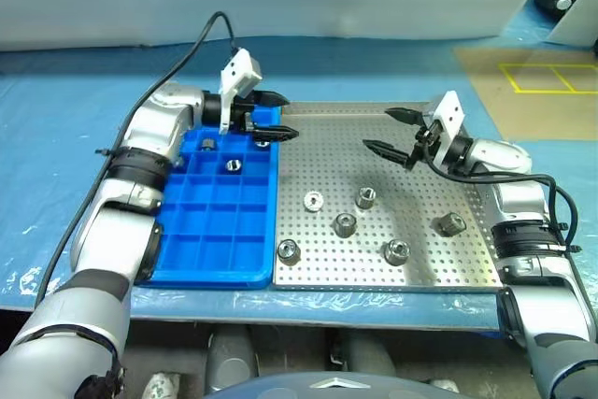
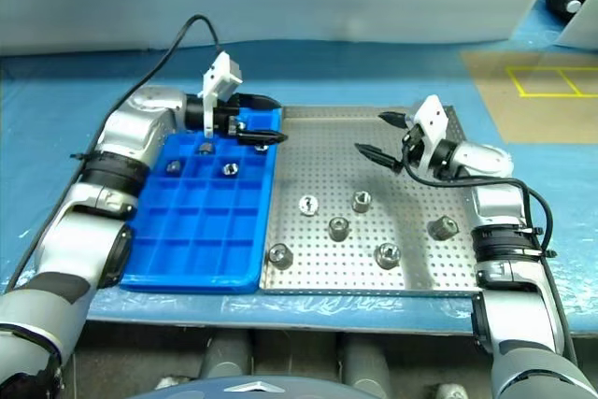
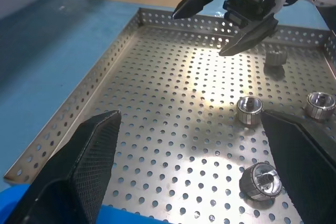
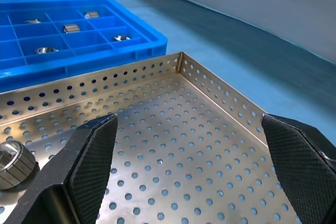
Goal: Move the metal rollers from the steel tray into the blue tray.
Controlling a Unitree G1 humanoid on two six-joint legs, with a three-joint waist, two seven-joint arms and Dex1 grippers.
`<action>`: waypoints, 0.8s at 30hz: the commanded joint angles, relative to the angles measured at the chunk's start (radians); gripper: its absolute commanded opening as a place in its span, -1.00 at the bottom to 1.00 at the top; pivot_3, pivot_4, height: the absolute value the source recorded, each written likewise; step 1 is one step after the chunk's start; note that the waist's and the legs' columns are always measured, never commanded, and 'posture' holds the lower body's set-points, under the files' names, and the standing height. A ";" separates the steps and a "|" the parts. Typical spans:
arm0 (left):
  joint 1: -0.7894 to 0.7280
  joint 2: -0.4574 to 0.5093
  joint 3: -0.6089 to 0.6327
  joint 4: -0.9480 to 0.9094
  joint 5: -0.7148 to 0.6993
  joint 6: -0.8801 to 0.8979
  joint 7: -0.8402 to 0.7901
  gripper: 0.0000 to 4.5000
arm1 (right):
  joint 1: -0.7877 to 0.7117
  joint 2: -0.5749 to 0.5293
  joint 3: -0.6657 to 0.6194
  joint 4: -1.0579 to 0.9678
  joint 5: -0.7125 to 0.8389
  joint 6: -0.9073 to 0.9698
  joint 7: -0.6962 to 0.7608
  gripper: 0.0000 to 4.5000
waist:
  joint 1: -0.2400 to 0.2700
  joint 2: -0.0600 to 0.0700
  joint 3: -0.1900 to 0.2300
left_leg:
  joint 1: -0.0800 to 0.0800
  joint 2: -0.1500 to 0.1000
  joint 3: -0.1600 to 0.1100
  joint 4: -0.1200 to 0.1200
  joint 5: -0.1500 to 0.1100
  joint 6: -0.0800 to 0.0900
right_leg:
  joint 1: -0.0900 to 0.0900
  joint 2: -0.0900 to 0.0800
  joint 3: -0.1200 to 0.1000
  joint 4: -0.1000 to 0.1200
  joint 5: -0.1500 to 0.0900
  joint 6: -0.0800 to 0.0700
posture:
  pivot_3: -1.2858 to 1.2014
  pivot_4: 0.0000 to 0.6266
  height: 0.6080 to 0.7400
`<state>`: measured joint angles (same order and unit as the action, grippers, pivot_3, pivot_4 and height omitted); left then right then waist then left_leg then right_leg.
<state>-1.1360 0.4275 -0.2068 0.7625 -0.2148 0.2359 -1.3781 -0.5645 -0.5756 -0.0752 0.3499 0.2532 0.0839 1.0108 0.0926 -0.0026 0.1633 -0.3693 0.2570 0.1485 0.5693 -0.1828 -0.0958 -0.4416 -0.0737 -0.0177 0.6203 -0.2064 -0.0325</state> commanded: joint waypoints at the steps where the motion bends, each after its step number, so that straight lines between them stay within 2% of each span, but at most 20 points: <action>1: -0.072 -0.017 -0.055 0.125 0.074 -0.085 -0.122 0.99 | 0.055 0.000 -0.041 -0.104 0.037 0.019 -0.038 1.00 | -0.003 0.000 0.000 | 0.000 0.000 0.000 0.000 0.000 0.000 | 0.000 0.000 0.000 0.000 0.000 0.000 | -0.07 -0.52 1.00; 6: -0.116 -0.068 -0.123 0.238 0.149 -0.164 -0.227 0.99 | 0.139 -0.015 -0.071 -0.201 0.057 0.052 -0.090 1.00 | -0.015 0.000 0.000 | -0.001 -0.001 0.001 -0.002 -0.002 -0.002 | 0.001 0.000 0.001 -0.002 0.001 0.001 | -0.13 -0.52 1.00; 14: -0.116 -0.107 -0.294 0.212 0.102 -0.249 -0.236 0.99 | 0.242 -0.024 -0.106 -0.336 0.086 0.108 -0.150 1.00 | -0.028 0.000 0.000 | 0.000 -0.002 0.001 -0.002 -0.002 -0.003 | 0.006 0.000 0.004 -0.009 0.003 0.005 | -0.18 -0.52 1.00; 18: -0.084 -0.113 -0.354 0.201 0.095 -0.290 -0.236 0.99 | 0.329 -0.071 -0.062 -0.497 0.154 0.191 -0.058 1.00 | -0.036 0.000 0.000 | 0.001 -0.003 0.002 -0.003 -0.002 -0.002 | 0.007 0.000 0.007 -0.012 0.004 0.006 | -0.20 -0.52 1.00; 21: -0.073 -0.101 -0.380 0.197 0.082 -0.301 -0.236 0.99 | 0.372 -0.169 -0.048 -0.631 0.277 0.331 0.073 1.00 | -0.048 0.000 0.000 | 0.001 -0.004 0.002 -0.003 -0.003 -0.001 | 0.007 0.000 0.008 -0.013 0.004 0.007 | -0.21 -0.52 1.00; 24: -0.063 -0.090 -0.394 0.193 0.067 -0.299 -0.236 0.99 | 0.368 -0.270 -0.023 -0.669 0.287 0.364 0.168 1.00 | -0.051 0.000 0.000 | 0.002 -0.004 0.003 -0.002 -0.005 0.002 | 0.008 0.000 0.008 -0.014 0.004 0.007 | -0.21 -0.52 1.00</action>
<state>-1.1993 0.3249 -0.5930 0.9773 -0.1250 -0.0483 -1.6097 -0.1856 -0.8186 -0.0975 -0.2819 0.5132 0.4316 1.1289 0.0420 -0.0029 0.1635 -0.3669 0.2531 0.1512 0.5676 -0.1876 -0.0935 -0.4324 -0.0735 -0.0092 0.6066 -0.2020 -0.0251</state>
